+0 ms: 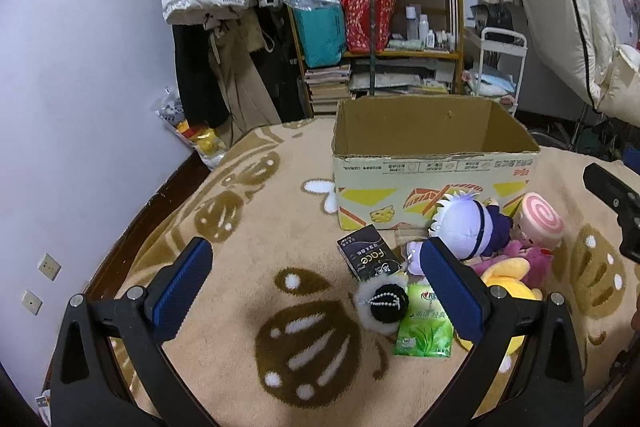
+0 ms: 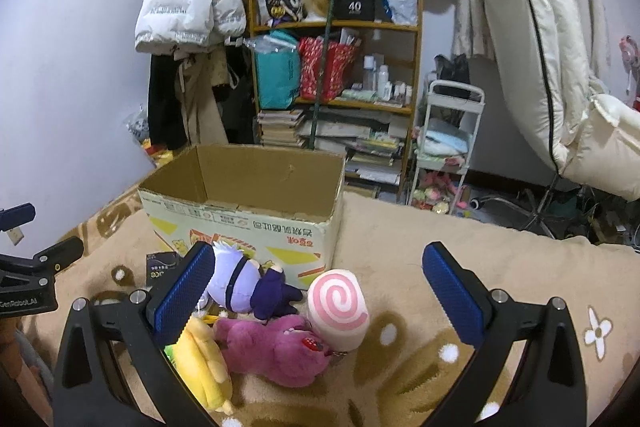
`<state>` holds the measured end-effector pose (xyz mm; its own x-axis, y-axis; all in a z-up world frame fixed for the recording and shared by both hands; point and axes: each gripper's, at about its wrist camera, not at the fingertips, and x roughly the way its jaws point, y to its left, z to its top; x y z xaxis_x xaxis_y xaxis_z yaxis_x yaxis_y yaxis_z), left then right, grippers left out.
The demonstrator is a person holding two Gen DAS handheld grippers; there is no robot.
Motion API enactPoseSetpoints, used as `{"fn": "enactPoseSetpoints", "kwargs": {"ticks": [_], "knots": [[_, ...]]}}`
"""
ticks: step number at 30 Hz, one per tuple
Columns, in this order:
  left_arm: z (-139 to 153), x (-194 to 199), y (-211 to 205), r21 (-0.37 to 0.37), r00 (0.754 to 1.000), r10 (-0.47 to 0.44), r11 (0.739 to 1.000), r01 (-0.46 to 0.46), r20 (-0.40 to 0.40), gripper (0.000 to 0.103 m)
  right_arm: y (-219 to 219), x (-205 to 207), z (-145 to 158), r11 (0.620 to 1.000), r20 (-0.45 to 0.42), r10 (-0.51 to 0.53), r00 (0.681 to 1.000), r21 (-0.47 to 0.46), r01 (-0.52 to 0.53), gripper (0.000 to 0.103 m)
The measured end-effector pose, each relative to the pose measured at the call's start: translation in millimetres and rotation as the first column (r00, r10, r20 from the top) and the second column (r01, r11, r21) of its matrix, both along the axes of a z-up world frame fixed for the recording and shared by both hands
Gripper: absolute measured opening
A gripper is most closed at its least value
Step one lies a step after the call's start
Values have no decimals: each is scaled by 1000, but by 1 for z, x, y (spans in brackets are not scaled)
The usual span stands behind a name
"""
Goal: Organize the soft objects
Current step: 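Lower the left tool to the black pom-pom while the right tool approaches the pink-swirl cushion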
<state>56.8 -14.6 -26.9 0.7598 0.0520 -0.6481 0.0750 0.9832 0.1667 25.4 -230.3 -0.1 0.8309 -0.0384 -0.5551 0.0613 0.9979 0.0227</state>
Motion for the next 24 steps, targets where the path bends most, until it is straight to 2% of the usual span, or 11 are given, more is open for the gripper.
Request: {"fn": "enactPoseSetpoints", "kwargs": {"ticks": [3, 7, 12, 17, 24], "knots": [[-6, 14, -3, -4, 999, 14, 1000, -14, -41, 102, -2, 12, -8, 1000, -38, 6, 999, 13, -6, 103], [-13, 30, 0, -59, 995, 20, 998, -26, -95, 102, -7, 24, -19, 1000, -83, 5, 997, 28, -2, 103], [-26, 51, 6, -94, 985, 51, 993, -67, -162, 102, -16, 37, -31, 998, -126, 9, 992, 64, -1, 103], [-45, 66, 5, -87, 970, 68, 992, -90, -232, 102, -25, 48, -42, 996, -180, 1, 984, 82, 14, 103], [-70, 73, -9, -56, 947, 42, 996, -63, -319, 102, -37, 60, -61, 994, -256, -13, 967, 104, 41, 103]]}}
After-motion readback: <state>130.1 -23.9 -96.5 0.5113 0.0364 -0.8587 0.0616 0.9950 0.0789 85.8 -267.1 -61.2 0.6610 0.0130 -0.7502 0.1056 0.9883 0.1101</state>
